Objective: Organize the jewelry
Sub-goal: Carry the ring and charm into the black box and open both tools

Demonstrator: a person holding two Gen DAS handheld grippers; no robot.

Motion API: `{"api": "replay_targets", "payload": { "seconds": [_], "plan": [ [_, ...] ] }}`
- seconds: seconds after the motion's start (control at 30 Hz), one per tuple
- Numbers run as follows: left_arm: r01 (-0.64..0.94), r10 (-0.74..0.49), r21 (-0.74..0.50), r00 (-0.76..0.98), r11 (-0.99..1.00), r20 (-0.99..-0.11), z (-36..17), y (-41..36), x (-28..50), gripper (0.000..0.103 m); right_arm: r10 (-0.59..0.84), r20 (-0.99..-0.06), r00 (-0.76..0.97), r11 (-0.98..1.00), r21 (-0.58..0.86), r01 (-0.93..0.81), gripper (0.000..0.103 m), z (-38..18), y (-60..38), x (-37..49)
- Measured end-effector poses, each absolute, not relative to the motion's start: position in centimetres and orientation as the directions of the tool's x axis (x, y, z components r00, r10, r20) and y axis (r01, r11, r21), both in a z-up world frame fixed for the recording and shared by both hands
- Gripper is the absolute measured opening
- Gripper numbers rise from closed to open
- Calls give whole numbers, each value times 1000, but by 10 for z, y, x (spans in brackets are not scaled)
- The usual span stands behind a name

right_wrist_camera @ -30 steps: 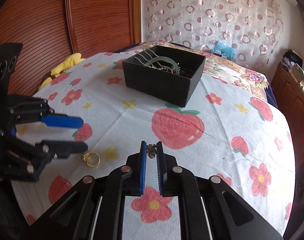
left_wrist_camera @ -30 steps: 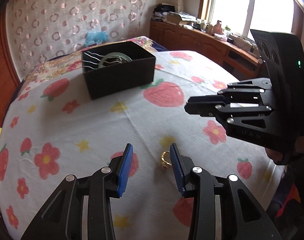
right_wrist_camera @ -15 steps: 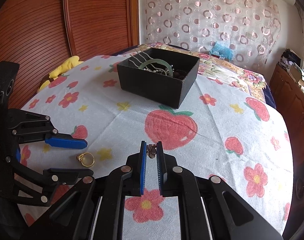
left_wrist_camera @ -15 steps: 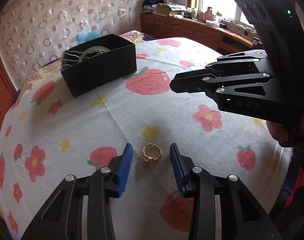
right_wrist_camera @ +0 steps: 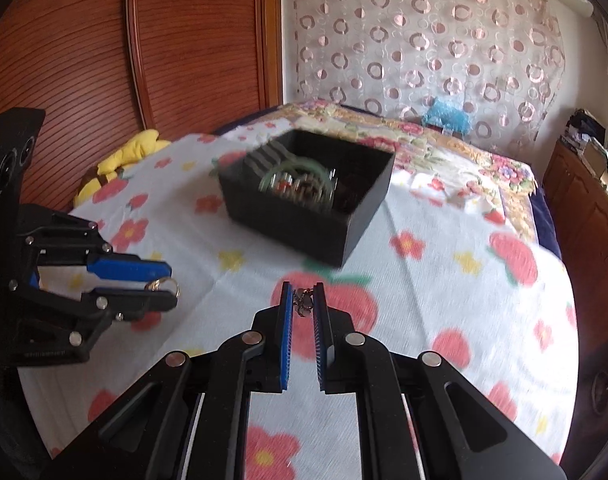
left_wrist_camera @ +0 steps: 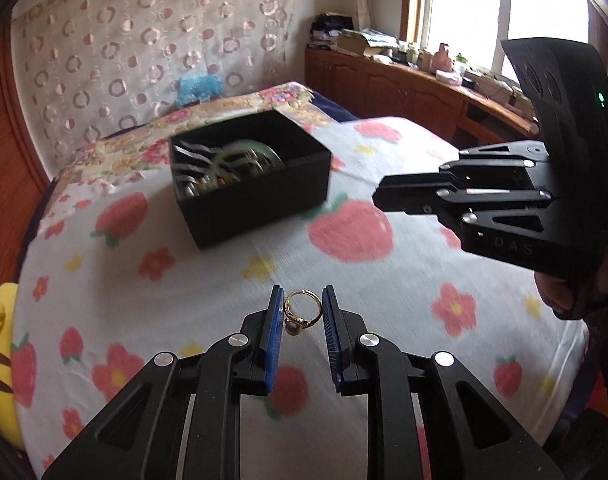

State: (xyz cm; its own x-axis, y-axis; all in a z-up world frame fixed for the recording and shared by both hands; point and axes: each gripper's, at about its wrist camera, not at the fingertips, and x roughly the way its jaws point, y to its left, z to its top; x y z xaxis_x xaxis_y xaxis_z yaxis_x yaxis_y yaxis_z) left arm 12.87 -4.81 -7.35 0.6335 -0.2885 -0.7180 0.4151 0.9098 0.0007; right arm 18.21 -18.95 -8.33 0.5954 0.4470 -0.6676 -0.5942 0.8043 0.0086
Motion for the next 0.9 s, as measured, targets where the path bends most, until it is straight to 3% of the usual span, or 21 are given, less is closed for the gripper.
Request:
{"api": "replay_targets", "payload": {
  "seconds": [0.7, 0.9],
  "plan": [
    [329, -241, 23, 734, 944, -635, -28, -27, 226, 18, 463, -650, 602, 802, 18, -597, 12, -68, -164, 268],
    [329, -244, 22, 741, 944, -626, -24, -32, 243, 18, 460, -652, 603, 810, 29, -586, 23, -70, -170, 267]
  ]
}}
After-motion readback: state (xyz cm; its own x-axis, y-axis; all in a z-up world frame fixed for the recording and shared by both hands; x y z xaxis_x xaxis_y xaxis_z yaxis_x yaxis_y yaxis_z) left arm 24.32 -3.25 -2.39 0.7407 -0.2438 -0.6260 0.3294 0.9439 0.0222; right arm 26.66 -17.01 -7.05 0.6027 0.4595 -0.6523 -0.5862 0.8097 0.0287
